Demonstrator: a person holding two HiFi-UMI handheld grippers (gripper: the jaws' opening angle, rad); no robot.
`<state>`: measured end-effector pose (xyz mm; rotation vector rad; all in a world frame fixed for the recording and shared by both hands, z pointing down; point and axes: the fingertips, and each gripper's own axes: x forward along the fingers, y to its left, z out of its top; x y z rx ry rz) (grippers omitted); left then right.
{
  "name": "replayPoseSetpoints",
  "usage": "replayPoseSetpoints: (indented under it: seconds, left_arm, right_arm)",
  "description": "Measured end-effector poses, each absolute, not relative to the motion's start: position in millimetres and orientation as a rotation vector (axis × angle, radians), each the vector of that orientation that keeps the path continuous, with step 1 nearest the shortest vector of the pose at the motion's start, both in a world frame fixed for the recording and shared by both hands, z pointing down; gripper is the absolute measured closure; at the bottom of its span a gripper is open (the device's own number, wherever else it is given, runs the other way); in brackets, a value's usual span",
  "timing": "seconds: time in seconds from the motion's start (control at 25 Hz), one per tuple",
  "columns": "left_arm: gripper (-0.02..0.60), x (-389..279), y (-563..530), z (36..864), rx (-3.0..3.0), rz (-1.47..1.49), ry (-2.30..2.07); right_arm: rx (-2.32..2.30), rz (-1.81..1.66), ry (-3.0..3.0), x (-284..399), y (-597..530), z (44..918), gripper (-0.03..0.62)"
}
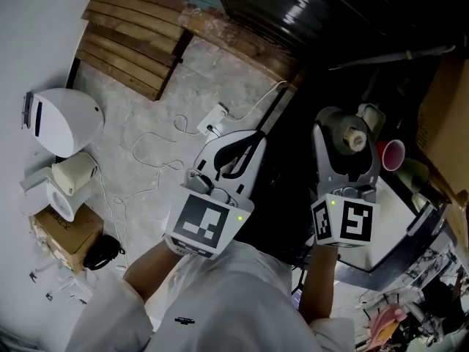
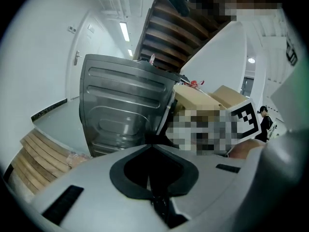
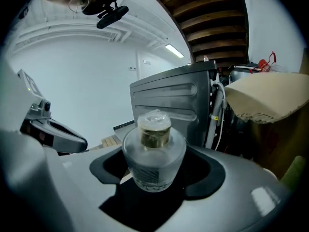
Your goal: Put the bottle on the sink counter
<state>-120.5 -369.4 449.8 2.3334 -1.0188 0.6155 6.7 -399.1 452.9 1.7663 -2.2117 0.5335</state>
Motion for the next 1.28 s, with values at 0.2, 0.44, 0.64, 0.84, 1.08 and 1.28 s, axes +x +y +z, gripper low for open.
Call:
replayPoseSetpoints:
  seconds: [0.2, 0.44, 0.64, 0.84, 1.08, 1.28]
  left_arm:
    - [0.575, -114.5, -384.6, 469.6, 2.335, 0.622, -1.005]
    - [0.575, -111.6, -400.3, 482.4, 2.332, 0.626, -0.985]
    - [0.575, -112.5, -407.9, 496.0, 2.312, 0.629, -0.973]
    - [0.575, -114.3, -416.4, 510.9, 2.299, 0.644, -0.975]
    - [0.575, -116.1, -423.8, 523.2, 2.277, 0.648, -0.979]
    - [0.575, -113.4, -426.2, 530.1, 2.276, 0.645, -0.975]
  right_arm:
    - [1.808, 0.548, -2.165, 13.0, -416.1, 470.1, 0.252]
    - [1.813, 0.552, -2.130, 14.6, -430.1, 485.4, 0.252]
    - [1.819, 0.574, -2.103, 12.3, -438.6, 499.5, 0.252]
    - [1.804, 0.566, -2.089, 8.4, -448.7, 515.4, 0.252]
    - [1.783, 0.568, -2.061, 7.7, -455.3, 531.0, 0.252]
    - [1.768, 0.566, -2.042, 9.9, -460.9, 539.1, 0.252]
